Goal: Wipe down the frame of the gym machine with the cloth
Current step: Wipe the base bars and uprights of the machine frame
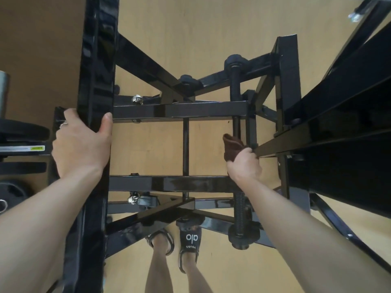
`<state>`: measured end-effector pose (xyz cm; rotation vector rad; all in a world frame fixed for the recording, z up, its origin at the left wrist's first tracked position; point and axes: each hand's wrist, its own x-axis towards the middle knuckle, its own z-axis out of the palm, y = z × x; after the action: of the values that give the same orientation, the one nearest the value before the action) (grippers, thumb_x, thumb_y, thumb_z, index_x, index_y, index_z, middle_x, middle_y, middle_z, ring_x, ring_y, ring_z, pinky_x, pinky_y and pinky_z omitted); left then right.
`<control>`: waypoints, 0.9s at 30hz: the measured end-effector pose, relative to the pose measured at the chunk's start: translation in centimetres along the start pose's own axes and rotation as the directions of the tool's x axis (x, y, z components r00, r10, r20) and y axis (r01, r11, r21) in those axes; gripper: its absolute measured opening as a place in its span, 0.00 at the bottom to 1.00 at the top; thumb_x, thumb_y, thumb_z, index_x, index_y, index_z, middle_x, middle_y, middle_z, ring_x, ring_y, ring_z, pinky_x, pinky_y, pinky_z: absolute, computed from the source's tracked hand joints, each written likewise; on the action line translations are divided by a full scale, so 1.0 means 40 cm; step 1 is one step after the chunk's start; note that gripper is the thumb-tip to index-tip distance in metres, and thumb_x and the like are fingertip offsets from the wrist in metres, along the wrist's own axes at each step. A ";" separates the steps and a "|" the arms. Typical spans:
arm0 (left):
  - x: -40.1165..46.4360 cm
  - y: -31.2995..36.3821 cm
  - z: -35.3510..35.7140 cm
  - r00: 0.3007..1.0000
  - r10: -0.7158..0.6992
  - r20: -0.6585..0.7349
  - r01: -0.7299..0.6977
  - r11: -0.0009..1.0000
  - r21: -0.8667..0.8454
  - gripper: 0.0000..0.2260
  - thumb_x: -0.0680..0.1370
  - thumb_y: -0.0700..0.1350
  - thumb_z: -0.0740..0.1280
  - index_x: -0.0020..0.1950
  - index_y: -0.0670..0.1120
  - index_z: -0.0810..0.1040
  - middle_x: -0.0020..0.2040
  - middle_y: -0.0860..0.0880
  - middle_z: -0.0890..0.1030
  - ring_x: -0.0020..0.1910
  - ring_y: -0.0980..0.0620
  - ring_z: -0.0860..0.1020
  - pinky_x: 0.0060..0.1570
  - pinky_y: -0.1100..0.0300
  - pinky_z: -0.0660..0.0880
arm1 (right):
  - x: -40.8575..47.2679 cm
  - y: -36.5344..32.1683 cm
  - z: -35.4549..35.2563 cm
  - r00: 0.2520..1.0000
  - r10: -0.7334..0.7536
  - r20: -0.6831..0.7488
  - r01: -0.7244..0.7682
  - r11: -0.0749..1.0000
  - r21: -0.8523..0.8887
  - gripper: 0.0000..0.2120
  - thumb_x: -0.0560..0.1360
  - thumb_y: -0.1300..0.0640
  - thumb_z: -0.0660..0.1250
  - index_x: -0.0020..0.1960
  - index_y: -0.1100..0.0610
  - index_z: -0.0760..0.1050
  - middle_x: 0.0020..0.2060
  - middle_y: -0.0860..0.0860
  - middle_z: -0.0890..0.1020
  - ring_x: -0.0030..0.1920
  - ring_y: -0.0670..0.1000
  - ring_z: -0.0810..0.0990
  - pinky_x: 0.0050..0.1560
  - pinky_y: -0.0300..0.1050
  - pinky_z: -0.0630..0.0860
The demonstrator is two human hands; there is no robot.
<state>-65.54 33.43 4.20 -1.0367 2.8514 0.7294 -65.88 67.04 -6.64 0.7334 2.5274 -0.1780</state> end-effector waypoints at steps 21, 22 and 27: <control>-0.003 0.008 -0.002 1.000 -0.008 0.001 0.008 1.000 0.011 0.30 0.81 0.64 0.61 0.68 0.39 0.68 0.57 0.34 0.78 0.56 0.32 0.78 0.51 0.40 0.75 | -0.028 -0.003 -0.003 0.986 -0.142 -0.089 0.134 0.987 -0.090 0.28 0.78 0.49 0.72 0.71 0.61 0.66 0.62 0.59 0.75 0.60 0.57 0.77 0.56 0.51 0.79; -0.003 0.008 -0.002 1.000 -0.011 0.006 0.011 1.000 0.011 0.30 0.81 0.64 0.61 0.68 0.39 0.68 0.58 0.34 0.78 0.57 0.32 0.78 0.51 0.40 0.75 | -0.036 0.013 -0.006 0.982 -0.170 -0.085 0.165 0.984 -0.068 0.28 0.79 0.48 0.71 0.71 0.61 0.66 0.62 0.58 0.75 0.61 0.57 0.76 0.56 0.50 0.79; -0.004 0.009 -0.003 1.000 -0.012 0.010 0.012 1.000 0.006 0.30 0.81 0.64 0.61 0.69 0.40 0.67 0.57 0.35 0.78 0.55 0.33 0.78 0.49 0.42 0.75 | -0.109 0.054 -0.005 0.915 -0.338 -0.219 0.310 0.938 -0.153 0.26 0.77 0.44 0.72 0.66 0.58 0.69 0.57 0.55 0.76 0.57 0.54 0.76 0.55 0.49 0.79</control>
<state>-65.64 33.70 4.50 -1.0455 2.8342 0.7234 -61.63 66.87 -4.25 0.2976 2.8546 -0.0555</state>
